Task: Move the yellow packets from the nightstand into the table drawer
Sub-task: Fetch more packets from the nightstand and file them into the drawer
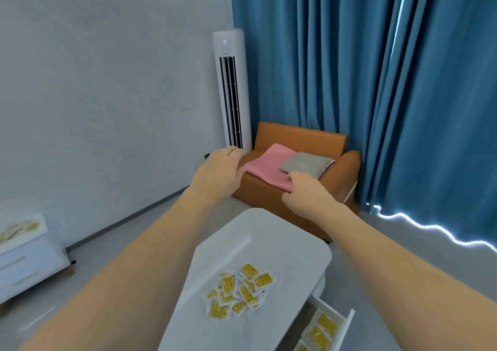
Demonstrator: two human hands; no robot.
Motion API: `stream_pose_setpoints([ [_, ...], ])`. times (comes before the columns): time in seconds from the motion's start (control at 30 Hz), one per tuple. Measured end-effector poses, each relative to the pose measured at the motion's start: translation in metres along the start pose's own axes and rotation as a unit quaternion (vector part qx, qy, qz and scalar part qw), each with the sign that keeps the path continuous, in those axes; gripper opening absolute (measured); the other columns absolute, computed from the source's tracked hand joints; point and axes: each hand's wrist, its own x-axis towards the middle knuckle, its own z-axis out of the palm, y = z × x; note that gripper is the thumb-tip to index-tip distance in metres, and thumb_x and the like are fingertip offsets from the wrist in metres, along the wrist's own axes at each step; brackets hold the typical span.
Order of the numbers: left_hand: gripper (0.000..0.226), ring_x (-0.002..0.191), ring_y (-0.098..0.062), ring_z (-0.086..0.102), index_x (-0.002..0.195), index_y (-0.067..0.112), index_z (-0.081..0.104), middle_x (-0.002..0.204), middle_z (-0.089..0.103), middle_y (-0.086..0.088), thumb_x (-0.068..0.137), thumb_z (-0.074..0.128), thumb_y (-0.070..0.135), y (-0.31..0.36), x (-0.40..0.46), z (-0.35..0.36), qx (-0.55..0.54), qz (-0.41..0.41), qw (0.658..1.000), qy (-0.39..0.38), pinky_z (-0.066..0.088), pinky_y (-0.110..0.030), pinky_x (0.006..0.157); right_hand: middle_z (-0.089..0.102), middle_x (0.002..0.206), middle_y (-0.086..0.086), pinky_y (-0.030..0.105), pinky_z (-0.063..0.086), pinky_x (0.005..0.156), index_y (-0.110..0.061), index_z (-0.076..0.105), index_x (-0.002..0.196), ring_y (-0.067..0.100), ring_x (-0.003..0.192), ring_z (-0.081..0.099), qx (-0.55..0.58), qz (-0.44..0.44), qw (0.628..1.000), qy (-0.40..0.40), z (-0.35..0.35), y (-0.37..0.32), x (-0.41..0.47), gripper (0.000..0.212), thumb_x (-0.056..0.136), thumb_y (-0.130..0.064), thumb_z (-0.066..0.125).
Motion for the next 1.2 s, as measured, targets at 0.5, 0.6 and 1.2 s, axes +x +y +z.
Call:
stream_pose_setpoints([
  [0.5, 0.038, 0.123, -0.032, 0.048, 0.133, 0.004, 0.053, 0.135, 0.056, -0.011, 0.101, 0.046, 0.024, -0.155, -0.09, -0.076, 0.038, -0.032, 0.998, 0.026, 0.026, -0.037, 0.11, 0.056, 0.128, 0.01, 0.035, 0.051, 0.087, -0.009, 0.048, 0.135, 0.025, 0.107, 0.057, 0.016, -0.056, 0.998, 0.017, 0.065, -0.182, -0.024, 0.044, 0.091, -0.013, 0.051],
  [0.6, 0.038, 0.121, -0.032, 0.049, 0.134, 0.005, 0.052, 0.134, 0.056, -0.011, 0.102, 0.046, 0.024, -0.229, -0.124, -0.105, 0.045, -0.033, 0.998, 0.026, 0.029, -0.034, 0.107, 0.06, 0.123, 0.013, 0.043, 0.053, 0.091, -0.004, 0.054, 0.124, 0.029, 0.107, 0.06, 0.036, -0.064, 0.997, 0.017, 0.104, -0.257, -0.027, 0.036, 0.089, -0.012, 0.052],
  [1.2, 0.047, 0.125, -0.033, 0.049, 0.143, 0.01, 0.044, 0.141, 0.051, -0.01, 0.102, 0.043, 0.033, -0.611, -0.194, -0.181, 0.045, -0.157, 0.986, 0.017, 0.044, -0.044, 0.101, 0.042, 0.147, 0.011, 0.037, 0.042, 0.104, -0.01, 0.038, 0.146, 0.026, 0.13, 0.045, 0.029, -0.119, 0.992, -0.043, 0.301, -0.597, 0.056, 0.054, 0.094, -0.019, 0.05],
])
